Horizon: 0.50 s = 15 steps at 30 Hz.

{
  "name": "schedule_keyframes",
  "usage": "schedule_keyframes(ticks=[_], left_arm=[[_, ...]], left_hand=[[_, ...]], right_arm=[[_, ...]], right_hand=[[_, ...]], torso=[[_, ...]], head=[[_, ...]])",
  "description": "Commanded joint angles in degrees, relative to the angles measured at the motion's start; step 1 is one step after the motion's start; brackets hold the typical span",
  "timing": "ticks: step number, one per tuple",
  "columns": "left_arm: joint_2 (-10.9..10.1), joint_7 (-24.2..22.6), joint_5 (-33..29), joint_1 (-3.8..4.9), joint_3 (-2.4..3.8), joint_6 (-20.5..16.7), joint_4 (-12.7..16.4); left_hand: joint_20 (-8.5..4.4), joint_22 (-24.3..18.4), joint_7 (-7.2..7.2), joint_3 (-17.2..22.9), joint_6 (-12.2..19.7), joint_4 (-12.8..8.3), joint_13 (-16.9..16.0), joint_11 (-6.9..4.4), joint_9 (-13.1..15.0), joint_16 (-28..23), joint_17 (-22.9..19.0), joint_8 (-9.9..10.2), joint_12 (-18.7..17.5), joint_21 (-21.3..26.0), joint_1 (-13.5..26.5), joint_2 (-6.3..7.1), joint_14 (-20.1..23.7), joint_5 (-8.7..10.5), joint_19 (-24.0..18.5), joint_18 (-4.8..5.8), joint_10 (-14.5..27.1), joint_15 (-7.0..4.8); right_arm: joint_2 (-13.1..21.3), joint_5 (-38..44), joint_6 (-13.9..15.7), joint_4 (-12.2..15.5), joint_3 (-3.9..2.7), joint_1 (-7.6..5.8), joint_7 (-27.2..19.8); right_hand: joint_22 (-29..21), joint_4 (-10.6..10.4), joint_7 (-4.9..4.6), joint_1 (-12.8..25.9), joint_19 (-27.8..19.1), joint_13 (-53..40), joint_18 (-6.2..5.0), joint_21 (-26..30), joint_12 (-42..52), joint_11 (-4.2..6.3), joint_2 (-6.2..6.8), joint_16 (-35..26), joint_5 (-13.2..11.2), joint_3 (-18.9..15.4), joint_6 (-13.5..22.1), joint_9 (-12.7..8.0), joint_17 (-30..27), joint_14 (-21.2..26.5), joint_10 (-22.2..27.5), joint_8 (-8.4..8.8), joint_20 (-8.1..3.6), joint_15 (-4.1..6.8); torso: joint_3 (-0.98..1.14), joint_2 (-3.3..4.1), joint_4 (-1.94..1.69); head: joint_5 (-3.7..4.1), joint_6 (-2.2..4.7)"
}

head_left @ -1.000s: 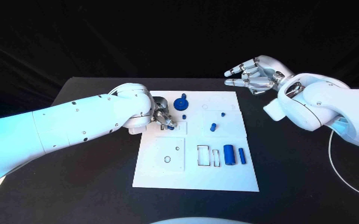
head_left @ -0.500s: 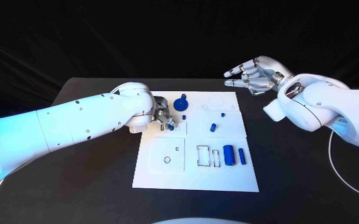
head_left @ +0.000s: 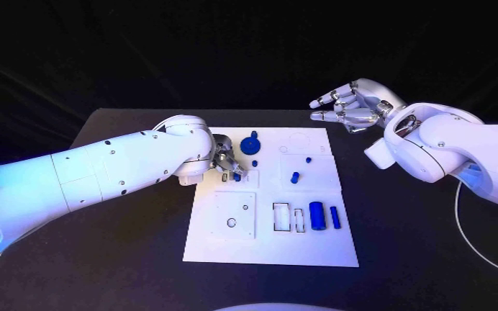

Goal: Assemble the parts on the task board

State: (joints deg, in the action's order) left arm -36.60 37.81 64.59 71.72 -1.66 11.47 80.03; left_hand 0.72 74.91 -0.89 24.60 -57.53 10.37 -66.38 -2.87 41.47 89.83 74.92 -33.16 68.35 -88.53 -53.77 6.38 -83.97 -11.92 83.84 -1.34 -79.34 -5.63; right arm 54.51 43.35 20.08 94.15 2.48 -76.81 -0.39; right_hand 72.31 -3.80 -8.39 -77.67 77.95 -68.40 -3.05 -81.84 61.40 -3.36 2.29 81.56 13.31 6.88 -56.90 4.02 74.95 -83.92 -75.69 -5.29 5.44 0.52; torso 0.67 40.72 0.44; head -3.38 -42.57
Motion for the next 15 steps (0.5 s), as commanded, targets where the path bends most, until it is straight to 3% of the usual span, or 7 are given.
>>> schedule_keyframes(ticks=[1,6,10,15], left_arm=[[0.0,0.3,-0.2,-0.53,-0.39,1.5,0.1],[-0.6,0.3,-0.1,-0.54,-0.35,1.3,0.6],[-1.5,0.3,0.0,-0.54,-0.24,0.6,1.6],[-2.8,0.3,0.0,-0.5,0.62,-0.5,3.0]], left_hand=[[-0.39,13.5,0.04,-2.2,-0.7,0.7,-0.1,-0.07,-0.2,0.2,15.1,0.1,0.2,-0.3,0.9,0.25,-6.0,0.33,5.5,0.93,-0.4,-0.41],[-0.52,13.6,0.23,-6.6,-1.0,1.8,-0.1,-0.23,-0.6,0.2,15.1,0.1,0.2,-0.4,1.2,0.83,-6.0,0.62,5.5,0.96,-0.6,-0.56],[-0.62,13.7,0.33,-10.5,-1.1,3.1,-0.1,-0.32,-1.1,0.2,15.1,0.1,0.2,-0.4,0.3,0.19,-6.0,3.64,5.5,0.98,-0.7,-0.63],[-0.65,13.6,0.35,-13.2,-1.2,4.4,-0.1,-0.34,-1.4,0.2,15.1,0.0,0.1,-0.3,-0.5,-0.44,-6.0,5.38,5.5,0.94,-0.7,-0.67]], right_arm=[[0.0,0.0,-0.8,0.0,0.0,0.04,-0.2],[0.0,-0.1,-0.8,0.0,0.01,0.04,-0.3],[0.0,-0.1,-0.9,0.0,0.02,0.04,-0.3],[0.0,-0.2,-0.9,-0.2,0.03,0.05,-0.3]], right_hand=[[-0.1,-0.4,-0.09,0.8,-0.5,0.1,-1.01,0.3,-0.3,-0.01,0.19,-0.3,0.3,-0.1,-0.2,-0.1,2.8,-3.2,0.6,0.29,0.13,0.28],[-0.2,-0.6,-0.08,1.0,-0.5,0.2,-1.03,0.4,-0.4,-0.01,0.22,-0.4,0.3,-0.3,-0.2,-0.1,2.8,-3.2,0.6,0.31,0.14,0.27],[-0.2,-0.6,-0.08,1.0,-0.5,0.2,-1.03,0.4,-0.4,-0.01,0.23,-0.4,0.2,-0.3,-0.2,-0.1,2.7,-3.2,0.6,0.32,0.14,0.27],[-0.2,-0.6,-0.08,1.0,-0.5,0.2,-1.03,0.4,-0.4,-0.01,0.23,-0.4,0.2,-0.3,-0.2,-0.1,2.7,-3.2,0.6,0.32,0.14,0.27]], torso=[[0.0,0.02,0.06],[-0.01,0.0,0.02],[-0.02,0.02,-0.03],[-0.01,-0.05,0.0]], head=[[-0.06,-0.1],[0.0,-0.12],[0.04,-0.12],[0.06,-0.06]])
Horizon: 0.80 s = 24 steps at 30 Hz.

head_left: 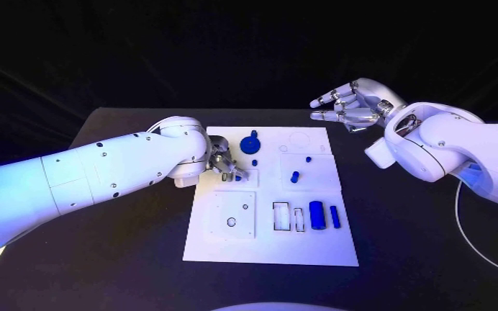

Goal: Assemble the parts on the task board

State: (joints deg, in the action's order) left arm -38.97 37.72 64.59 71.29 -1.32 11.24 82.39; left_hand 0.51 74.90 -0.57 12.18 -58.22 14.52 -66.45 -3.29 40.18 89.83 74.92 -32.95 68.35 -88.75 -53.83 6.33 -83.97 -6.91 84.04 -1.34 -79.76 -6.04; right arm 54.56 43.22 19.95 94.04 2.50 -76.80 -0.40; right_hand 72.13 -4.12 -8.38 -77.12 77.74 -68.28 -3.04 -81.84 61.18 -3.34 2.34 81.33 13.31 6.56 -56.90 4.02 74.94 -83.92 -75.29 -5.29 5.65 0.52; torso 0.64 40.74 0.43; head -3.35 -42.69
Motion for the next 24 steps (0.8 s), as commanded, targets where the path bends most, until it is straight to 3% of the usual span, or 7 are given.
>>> schedule_keyframes(ticks=[1,8,10,12,15,18,24], left_arm=[[-0.7,0.4,0.0,-0.05,0.51,-0.5,0.9],[-2.1,0.2,-1.4,0.52,2.98,-2.1,2.6],[-2.5,0.1,-2.6,1.29,3.56,-2.0,2.8],[-2.7,0.1,-4.4,2.67,3.96,-0.3,1.7],[-2.2,-0.1,-5.4,4.47,4.19,1.6,-1.1],[-1.0,-0.3,-5.0,5.6,4.28,3.3,-4.4],[2.6,-0.8,-3.9,6.37,3.97,6.0,-11.3]], left_hand=[[-0.44,13.6,0.03,-0.9,-0.5,0.2,0.0,0.08,-0.1,0.2,15.1,-0.2,0.1,-0.1,-0.5,-0.4,-6.0,0.4,5.3,0.94,-0.3,-0.26],[-0.41,13.2,-0.18,-3.2,0.2,1.2,1.5,0.22,-0.4,0.2,15.1,-0.1,-1.4,0.2,-1.3,-0.55,-6.0,0.61,5.1,0.83,0.6,-0.18],[-0.3,12.9,-0.41,-4.3,0.8,1.6,3.1,0.42,-0.5,0.2,15.1,0.0,-3.0,0.5,-1.8,-0.65,-6.0,0.59,4.9,0.75,1.6,-0.03],[-0.07,11.3,-0.8,-5.5,1.7,1.9,5.4,0.78,-0.8,0.2,15.1,0.4,-5.2,1.7,-2.2,-0.93,-6.0,0.6,4.2,0.35,3.1,0.25],[0.42,8.6,-1.6,-7.0,3.3,1.9,10.8,1.49,-1.6,0.2,15.1,1.3,-10.6,4.0,-3.4,-1.51,-6.0,0.68,2.8,-0.35,6.6,0.85],[1.05,7.9,-2.64,-8.3,5.3,1.7,14.5,2.4,-3.3,0.2,15.1,3.3,-14.3,4.7,-5.9,-1.98,-6.0,0.59,2.5,-0.54,8.9,1.55],[1.75,8.0,-3.45,-10.1,5.8,1.8,15.1,3.05,-6.0,0.2,15.1,5.5,-14.3,4.7,-8.8,-2.43,-6.0,0.48,2.6,-0.52,8.7,2.16]], right_arm=[[0.0,0.0,-0.8,-0.1,0.01,0.04,-0.3],[-0.1,-0.2,-0.9,-0.4,0.04,0.05,-0.4],[-0.1,-0.2,-0.9,-0.5,0.06,0.07,-0.4],[-0.2,-0.2,-1.0,-0.6,0.08,0.08,-0.3],[-0.2,-0.2,-1.0,-0.6,0.1,0.09,-0.3],[-0.3,-0.2,-1.1,-0.6,0.11,0.1,-0.2],[-0.6,-0.2,-1.2,-0.9,0.12,0.1,-0.2]], right_hand=[[0.0,-0.3,-0.08,0.5,-0.3,0.1,-1.03,0.4,-0.2,-0.04,0.18,-0.2,0.2,0.0,-0.2,-0.1,2.7,-3.2,0.2,0.32,-0.07,0.27],[-0.1,-0.4,-0.08,0.6,-0.3,0.0,-1.04,0.4,-0.1,-0.04,0.19,-0.1,0.2,-0.1,-0.2,-0.1,2.8,-3.2,0.2,0.33,-0.07,0.27],[-0.1,-0.4,-0.08,0.6,-0.3,0.0,-1.03,0.4,-0.1,-0.04,0.19,-0.1,0.2,-0.1,-0.2,-0.1,2.8,-3.2,0.2,0.34,-0.07,0.27],[0.0,-0.5,-0.08,0.7,-0.3,0.0,-1.03,0.4,-0.1,-0.04,0.19,-0.1,0.2,-0.2,-0.2,-0.1,2.8,-3.2,0.2,0.34,-0.07,0.27],[0.0,-0.5,-0.08,0.7,-0.3,0.0,-1.03,0.4,-0.1,-0.04,0.19,-0.1,0.2,-0.2,-0.2,-0.1,2.8,-3.2,0.2,0.34,-0.07,0.27],[0.0,-0.5,-0.07,0.7,-0.3,0.0,-1.03,0.4,-0.1,-0.04,0.19,-0.1,0.2,-0.2,-0.2,-0.1,2.8,-3.2,0.2,0.34,-0.07,0.27],[-0.1,-0.5,-0.07,0.7,-0.3,0.0,-1.03,0.4,0.0,-0.03,0.17,-0.2,0.2,-0.2,-0.2,-0.1,2.8,-3.2,0.1,0.34,-0.07,0.27]], torso=[[0.02,-0.07,0.01],[0.0,0.05,0.1],[0.0,0.06,0.18],[0.05,0.01,0.12],[0.16,-0.09,-0.04],[0.08,-0.07,-0.16],[0.01,0.03,0.08]], head=[[0.04,0.06],[0.07,0.32],[0.12,0.35],[0.17,0.32],[0.12,0.54],[0.21,0.66],[0.05,0.84]])
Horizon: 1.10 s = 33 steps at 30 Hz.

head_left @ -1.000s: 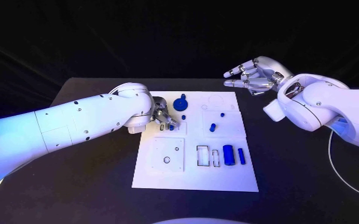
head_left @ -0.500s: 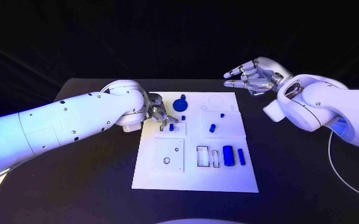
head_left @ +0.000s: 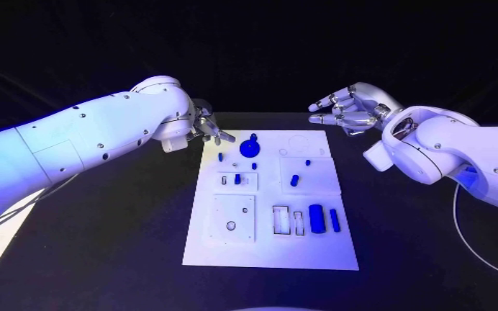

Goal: Assemble the parts on the task board

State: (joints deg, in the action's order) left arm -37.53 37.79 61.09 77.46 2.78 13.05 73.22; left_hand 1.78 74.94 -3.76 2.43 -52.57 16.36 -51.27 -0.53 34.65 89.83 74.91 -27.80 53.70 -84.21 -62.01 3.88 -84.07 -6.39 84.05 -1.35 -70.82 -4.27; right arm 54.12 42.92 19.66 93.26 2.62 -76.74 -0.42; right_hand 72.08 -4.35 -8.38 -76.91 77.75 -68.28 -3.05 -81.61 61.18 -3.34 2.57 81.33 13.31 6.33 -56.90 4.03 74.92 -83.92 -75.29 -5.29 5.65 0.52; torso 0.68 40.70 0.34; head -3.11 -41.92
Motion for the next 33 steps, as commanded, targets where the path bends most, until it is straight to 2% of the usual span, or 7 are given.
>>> schedule_keyframes(ticks=[1,7,13,23,33], left_arm=[[1.7,-0.9,-0.2,0.25,-0.23,4.5,-3.1],[4.5,-1.3,0.7,0.34,-1.02,5.8,-8.4],[6.5,-1.7,0.9,0.25,-2.06,7.6,-12.0],[7.9,-2.0,0.4,-0.33,-2.8,9.5,-14.3],[8.4,-1.8,0.3,-0.76,-2.94,10.3,-14.6]], left_hand=[[0.49,8.0,-0.27,-0.4,0.1,0.0,-0.1,0.31,-0.5,0.2,15.1,0.4,0.4,0.2,-0.7,-0.02,-5.9,-0.05,2.6,-0.51,-0.3,0.42],[0.59,8.5,-0.22,-1.2,-0.6,0.1,-0.7,0.3,-1.3,0.2,15.1,0.6,1.2,-0.2,-1.3,-0.58,-5.9,-0.07,2.8,-0.39,-0.9,0.46],[0.59,8.9,-0.13,-1.9,-1.1,0.2,-0.9,0.23,-1.7,0.2,15.1,0.7,1.6,-0.5,-1.2,-0.98,-5.9,0.0,3.0,-0.3,-1.2,0.41],[0.53,9.3,0.06,-2.6,-1.9,0.2,-1.2,0.08,-2.2,0.2,15.1,0.6,2.1,-0.8,-1.3,-1.97,-5.9,-0.05,3.2,-0.2,-1.6,0.31],[0.47,9.6,0.17,-2.8,-2.2,0.0,-1.4,-0.01,-2.5,0.2,15.1,0.6,2.5,-1.1,-1.9,-2.52,-5.9,-0.11,3.4,-0.13,-1.8,0.23]], right_arm=[[-0.2,0.1,-1.0,-0.1,0.0,0.04,-0.2],[-0.4,0.1,-1.0,-0.3,0.01,0.05,-0.2],[-0.6,0.1,-1.1,-0.4,0.01,0.06,-0.3],[-0.8,0.1,-1.2,-0.4,0.02,0.08,-0.3],[-0.9,0.2,-1.1,-0.5,0.02,0.1,-0.3]], right_hand=[[0.0,-0.3,-0.07,0.5,-0.3,0.0,-1.03,0.2,0.0,-0.03,-0.06,-0.2,0.2,0.1,-0.2,-0.1,2.8,-3.2,0.1,0.34,-0.07,0.27],[0.0,-0.3,-0.05,0.5,-0.3,0.0,-1.02,0.2,0.0,-0.01,-0.14,-0.1,0.3,0.1,-0.2,-0.1,2.9,-3.2,0.1,0.35,-0.07,0.28],[0.0,-0.3,-0.05,0.5,-0.3,0.0,-1.02,0.2,0.0,-0.01,-0.14,-0.1,0.3,0.1,-0.2,-0.1,2.9,-3.2,0.1,0.35,-0.07,0.28],[0.0,-0.3,-0.04,0.4,-0.3,0.0,-1.03,0.2,0.0,0.0,-0.19,-0.1,0.4,0.1,-0.2,-0.1,2.9,-3.2,0.1,0.35,-0.08,0.29],[0.1,-0.3,-0.04,0.3,-0.2,0.0,-1.01,0.2,0.0,0.01,-0.26,-0.1,0.5,0.1,-0.2,-0.1,2.9,-3.2,0.1,0.35,-0.08,0.3]], torso=[[0.0,0.03,0.12],[0.01,0.06,0.05],[0.0,0.07,0.08],[-0.01,0.0,0.09],[0.04,0.01,0.09]], head=[[-0.15,0.07],[-0.21,0.07],[-0.44,-0.03],[-0.66,-0.24],[-0.64,-0.35]])
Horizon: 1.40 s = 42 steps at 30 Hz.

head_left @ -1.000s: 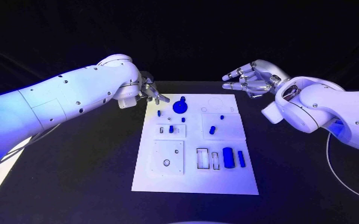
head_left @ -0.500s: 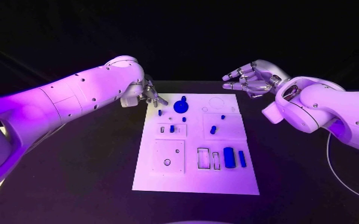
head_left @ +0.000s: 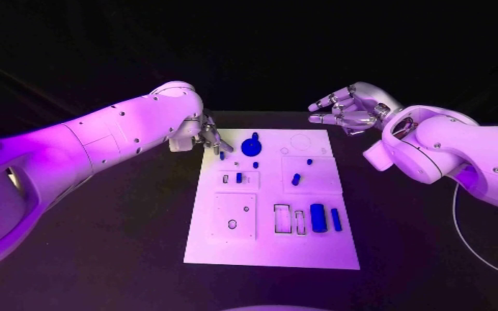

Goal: Assemble the parts on the task board

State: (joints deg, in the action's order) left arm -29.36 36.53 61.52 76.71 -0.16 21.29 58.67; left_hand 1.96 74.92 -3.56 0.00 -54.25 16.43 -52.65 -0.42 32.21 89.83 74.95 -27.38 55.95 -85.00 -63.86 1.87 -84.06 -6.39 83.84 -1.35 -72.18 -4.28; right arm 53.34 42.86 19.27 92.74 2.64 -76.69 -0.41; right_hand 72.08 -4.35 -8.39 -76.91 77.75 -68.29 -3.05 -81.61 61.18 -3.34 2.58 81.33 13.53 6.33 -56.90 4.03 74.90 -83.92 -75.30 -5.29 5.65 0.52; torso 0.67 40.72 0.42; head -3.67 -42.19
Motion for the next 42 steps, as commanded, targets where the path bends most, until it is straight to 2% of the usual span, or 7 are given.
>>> schedule_keyframes(ticks=[1,25,30,35,37,38,42], left_arm=[[0.2,-0.6,-0.2,-0.02,0.0,2.2,0.0],[0.3,-0.5,-0.9,-0.09,-0.01,2.7,0.1],[0.4,-0.6,-1.1,-0.09,-0.01,1.9,0.0],[0.4,-1.1,-1.6,-0.1,-0.02,0.7,0.0],[0.3,-1.3,-2.0,-0.1,-0.04,0.1,0.0],[0.3,-1.4,-2.2,-0.11,-0.05,0.0,0.0],[-0.2,-1.9,-3.5,-0.14,-0.11,-0.6,0.4]], left_hand=[[0.27,9.6,-0.01,-0.5,-0.6,-0.1,-0.1,-0.14,-0.1,0.2,15.1,0.2,0.3,-0.3,-0.2,-0.59,-5.9,-0.12,3.6,-0.12,-0.5,0.22],[-0.13,10.0,0.58,0.4,-1.9,-2.2,0.1,-0.67,-0.8,0.2,15.1,-0.5,0.7,-0.4,-6.6,-3.76,-5.9,-0.42,3.7,-0.06,-0.8,-0.22],[-0.34,10.0,0.89,2.8,-1.5,-4.4,0.4,-0.97,-0.9,0.2,15.1,-0.5,0.5,-0.4,-10.5,-5.6,-5.9,-0.59,3.7,-0.08,-0.6,-0.47],[-0.71,9.9,0.93,9.4,-0.2,-8.5,1.1,-1.14,-1.2,0.2,15.1,0.0,-0.4,-0.2,-16.6,-7.42,-5.9,-0.62,3.6,-0.13,0.1,-0.77],[-0.62,9.8,0.59,12.4,0.2,-9.4,1.5,-0.9,-1.2,0.2,15.1,0.0,-0.8,-0.1,-17.3,-6.92,-5.9,-0.65,3.6,-0.13,0.2,-0.56],[-0.06,9.8,0.24,16.5,0.3,-9.6,1.9,-0.65,-1.1,0.2,15.1,-0.3,-1.0,-0.1,-16.0,-5.21,-5.9,-0.45,3.6,-0.08,0.0,-0.46],[-0.18,9.8,0.32,25.0,0.4,-10.6,2.4,-0.48,-0.7,0.2,15.1,-1.1,-1.2,0.1,-13.3,-2.4,-5.9,-0.82,3.5,-0.18,-0.2,-0.15]], right_arm=[[-0.1,0.2,-0.7,0.0,0.0,0.05,-0.3],[-0.2,0.3,-0.8,-0.1,0.0,0.06,-0.2],[-0.2,0.3,-0.9,-0.1,0.0,0.06,-0.2],[-0.2,0.3,-1.0,-0.1,0.0,0.06,-0.2],[-0.2,0.3,-1.1,-0.1,0.0,0.06,-0.2],[-0.2,0.3,-1.2,-0.1,0.0,0.06,-0.2],[-0.3,0.3,-1.3,-0.1,0.0,0.06,-0.1]], right_hand=[[0.0,-0.3,-0.03,0.3,-0.2,0.0,-1.01,0.2,0.0,0.01,-0.26,-0.1,0.3,0.1,-0.2,-0.1,2.9,-3.2,0.1,0.36,-0.08,0.3],[0.0,-0.2,-0.03,0.2,-0.2,0.0,-1.01,0.2,0.1,0.03,-0.41,-0.1,0.4,0.2,-0.2,-0.1,3.0,-3.2,0.1,0.36,-0.09,0.32],[0.0,-0.2,-0.03,0.2,-0.2,0.0,-1.01,0.2,0.1,0.03,-0.41,-0.1,0.4,0.2,-0.2,-0.1,3.0,-3.2,0.1,0.36,-0.09,0.32],[0.0,-0.2,-0.03,0.2,-0.2,0.0,-1.01,0.2,0.1,0.03,-0.41,-0.1,0.4,0.2,-0.2,-0.1,3.0,-3.2,0.1,0.36,-0.09,0.32],[0.0,-0.2,-0.03,0.2,-0.2,0.0,-1.01,0.2,0.1,0.03,-0.41,-0.1,0.4,0.2,-0.2,-0.1,3.0,-3.2,0.1,0.36,-0.09,0.32],[0.0,-0.2,-0.03,0.2,-0.2,0.0,-1.01,0.2,0.1,0.03,-0.41,-0.1,0.4,0.2,-0.2,-0.1,3.0,-3.2,0.1,0.36,-0.09,0.32],[0.0,-0.2,-0.03,0.2,-0.2,0.0,-1.01,0.2,0.1,0.03,-0.41,-0.1,0.4,0.2,-0.2,-0.1,3.0,-3.2,0.1,0.36,-0.09,0.32]], torso=[[0.06,0.0,0.01],[0.05,-0.01,-0.01],[0.04,0.0,-0.02],[0.05,-0.04,-0.02],[0.06,-0.08,-0.02],[0.06,-0.08,-0.02],[0.07,-0.12,0.03]], head=[[-0.09,-0.1],[-0.09,-0.14],[-0.08,-0.14],[-0.14,-0.19],[-0.16,-0.19],[-0.16,-0.21],[-0.22,-0.26]])
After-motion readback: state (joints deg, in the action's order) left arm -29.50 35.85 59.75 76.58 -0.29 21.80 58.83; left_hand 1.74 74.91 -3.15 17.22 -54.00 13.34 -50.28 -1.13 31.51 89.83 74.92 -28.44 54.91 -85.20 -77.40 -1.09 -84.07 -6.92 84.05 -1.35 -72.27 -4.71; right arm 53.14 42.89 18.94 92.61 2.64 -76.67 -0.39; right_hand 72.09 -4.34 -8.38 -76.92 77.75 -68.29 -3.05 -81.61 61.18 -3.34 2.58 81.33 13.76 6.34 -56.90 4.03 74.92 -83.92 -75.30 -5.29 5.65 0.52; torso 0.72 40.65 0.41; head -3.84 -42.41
